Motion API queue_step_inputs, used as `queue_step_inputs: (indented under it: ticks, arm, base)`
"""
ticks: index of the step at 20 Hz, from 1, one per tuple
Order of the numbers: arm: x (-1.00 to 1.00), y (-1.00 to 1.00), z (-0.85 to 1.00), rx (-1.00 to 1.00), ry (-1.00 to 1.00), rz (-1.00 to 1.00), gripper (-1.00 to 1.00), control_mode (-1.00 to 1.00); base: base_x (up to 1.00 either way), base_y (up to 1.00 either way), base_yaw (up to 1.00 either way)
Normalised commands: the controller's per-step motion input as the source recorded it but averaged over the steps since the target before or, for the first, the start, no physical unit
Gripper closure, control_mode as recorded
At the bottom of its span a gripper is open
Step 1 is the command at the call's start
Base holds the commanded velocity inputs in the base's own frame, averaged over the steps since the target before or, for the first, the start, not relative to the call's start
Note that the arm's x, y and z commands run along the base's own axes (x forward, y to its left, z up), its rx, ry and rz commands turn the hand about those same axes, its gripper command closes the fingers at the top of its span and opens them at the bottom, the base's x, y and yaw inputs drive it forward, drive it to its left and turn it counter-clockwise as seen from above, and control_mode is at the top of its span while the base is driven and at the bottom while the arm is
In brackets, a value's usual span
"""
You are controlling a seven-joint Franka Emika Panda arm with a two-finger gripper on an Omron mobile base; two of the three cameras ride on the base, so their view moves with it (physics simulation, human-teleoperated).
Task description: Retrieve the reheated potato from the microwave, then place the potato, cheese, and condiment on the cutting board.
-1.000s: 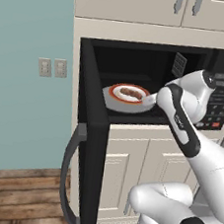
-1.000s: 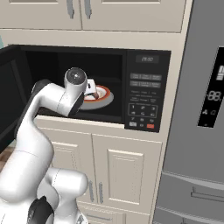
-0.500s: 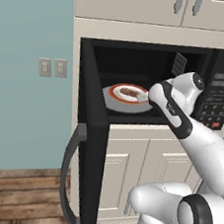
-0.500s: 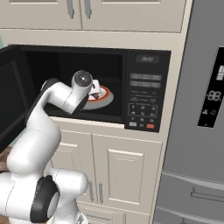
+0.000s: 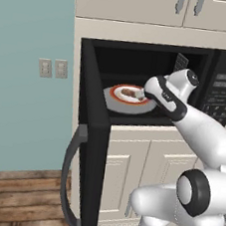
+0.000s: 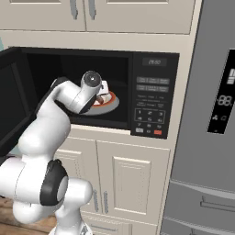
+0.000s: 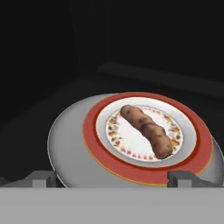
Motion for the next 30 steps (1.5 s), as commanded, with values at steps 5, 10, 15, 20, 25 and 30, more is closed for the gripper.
queue_step_inputs:
  ticks: [5, 10, 15, 20, 25, 30]
  arm:
    - [0.30, -0.02, -0.17, 0.00, 0.00, 0.00, -1.00, -1.00]
    - [0.35, 0.00, -0.14, 0.00, 0.00, 0.00, -1.00, -1.00]
    - [0.37, -0.01, -0.09, 0.00, 0.01, 0.00, -1.00, -1.00]
    - [0.31, -0.03, -0.12, 0.00, 0.06, 0.00, -1.00, -1.00]
    - [0.25, 0.00, -0.11, 0.00, 0.05, 0.00, -1.00, -1.00]
    - [0.19, 0.00, -0.14, 0.00, 0.00, 0.00, -1.00, -1.00]
  base:
    - [0.00, 0.00, 0.00]
    - [0.00, 0.00, 0.00]
    - [0.00, 0.00, 0.00]
    - [0.00, 0.00, 0.00]
    - [0.00, 0.00, 0.00]
    - [0.00, 0.00, 0.00]
